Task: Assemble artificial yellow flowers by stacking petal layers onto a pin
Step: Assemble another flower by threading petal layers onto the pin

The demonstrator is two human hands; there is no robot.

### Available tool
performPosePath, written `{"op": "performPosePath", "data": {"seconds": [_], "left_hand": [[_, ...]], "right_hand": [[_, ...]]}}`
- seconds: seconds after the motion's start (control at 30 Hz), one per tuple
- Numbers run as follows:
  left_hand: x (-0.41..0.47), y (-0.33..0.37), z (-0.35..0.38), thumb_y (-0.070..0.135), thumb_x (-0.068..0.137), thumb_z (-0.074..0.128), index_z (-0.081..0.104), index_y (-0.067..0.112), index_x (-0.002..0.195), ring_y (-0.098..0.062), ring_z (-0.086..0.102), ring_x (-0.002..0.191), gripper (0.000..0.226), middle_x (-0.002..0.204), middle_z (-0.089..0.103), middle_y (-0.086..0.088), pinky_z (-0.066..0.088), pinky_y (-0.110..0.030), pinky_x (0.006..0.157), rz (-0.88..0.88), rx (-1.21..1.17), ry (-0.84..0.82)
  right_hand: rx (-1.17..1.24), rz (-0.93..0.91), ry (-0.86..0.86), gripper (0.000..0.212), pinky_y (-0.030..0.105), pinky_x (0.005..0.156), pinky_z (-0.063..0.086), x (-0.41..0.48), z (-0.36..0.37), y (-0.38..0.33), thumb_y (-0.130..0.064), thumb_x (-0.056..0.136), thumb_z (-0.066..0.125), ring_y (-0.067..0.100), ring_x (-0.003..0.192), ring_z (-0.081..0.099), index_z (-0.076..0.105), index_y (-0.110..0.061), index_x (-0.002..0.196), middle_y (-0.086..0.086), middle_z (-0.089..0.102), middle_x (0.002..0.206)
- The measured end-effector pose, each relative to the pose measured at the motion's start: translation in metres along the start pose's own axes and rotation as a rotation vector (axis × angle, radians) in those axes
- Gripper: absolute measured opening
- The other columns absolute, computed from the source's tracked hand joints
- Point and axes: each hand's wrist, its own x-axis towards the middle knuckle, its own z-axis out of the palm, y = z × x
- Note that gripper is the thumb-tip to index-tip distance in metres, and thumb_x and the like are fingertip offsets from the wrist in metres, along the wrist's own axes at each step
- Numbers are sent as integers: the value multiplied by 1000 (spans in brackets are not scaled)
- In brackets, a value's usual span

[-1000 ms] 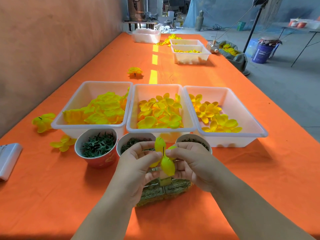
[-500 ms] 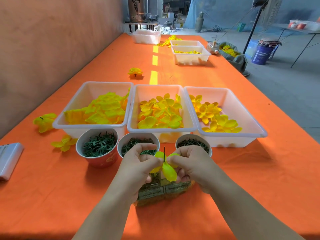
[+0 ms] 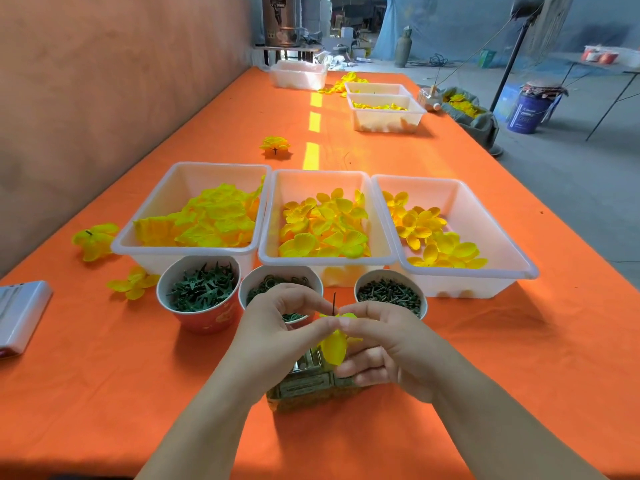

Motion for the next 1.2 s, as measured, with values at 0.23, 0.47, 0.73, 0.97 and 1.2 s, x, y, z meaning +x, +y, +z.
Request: {"op": "performPosePath", "data": {"seconds": [0.23,0.47,0.73,0.97,1.2], "left_hand": [[0,-2,10,27,68,78,77,25,72,-11,67,93,4,92,68,5,57,-44,85,6,1,21],[5,-7,4,18,72,84,77,27,71,-13,67,93,11,92,70,1,56,-46,85,-24,10,-37],[11,-11,3,30,69,81,76,27,72,-12,66,95,6,93,68,7,55,-41,83,-20,6,-100],[13,-17,1,31,70,82,77,22,76,-22,66,95,12,93,70,6,52,-38,82,-54,-55,-115],[13,-13,-2,31,73,81,77,22,79,-17,67,99,12,93,70,2,52,-46,98,-100,-40,-148]], "right_hand": [[-29,-114,50,47,28,56,56,-3,-3,14,-12,84,76,30,76,76,54,-21,124,15,77,89],[-217,-165,104,42,32,61,58,1,-2,11,-14,86,77,30,75,76,55,-25,120,13,77,82],[-657,-229,212,13,27,54,50,9,-44,-45,-19,82,78,15,65,73,72,-26,92,2,75,72],[-1162,-439,450,27,30,69,43,135,-24,-100,-36,90,69,23,86,64,74,-10,89,7,72,92],[-1377,-147,409,42,28,48,33,209,7,-93,-38,79,79,22,61,51,48,-13,67,3,51,65]]}}
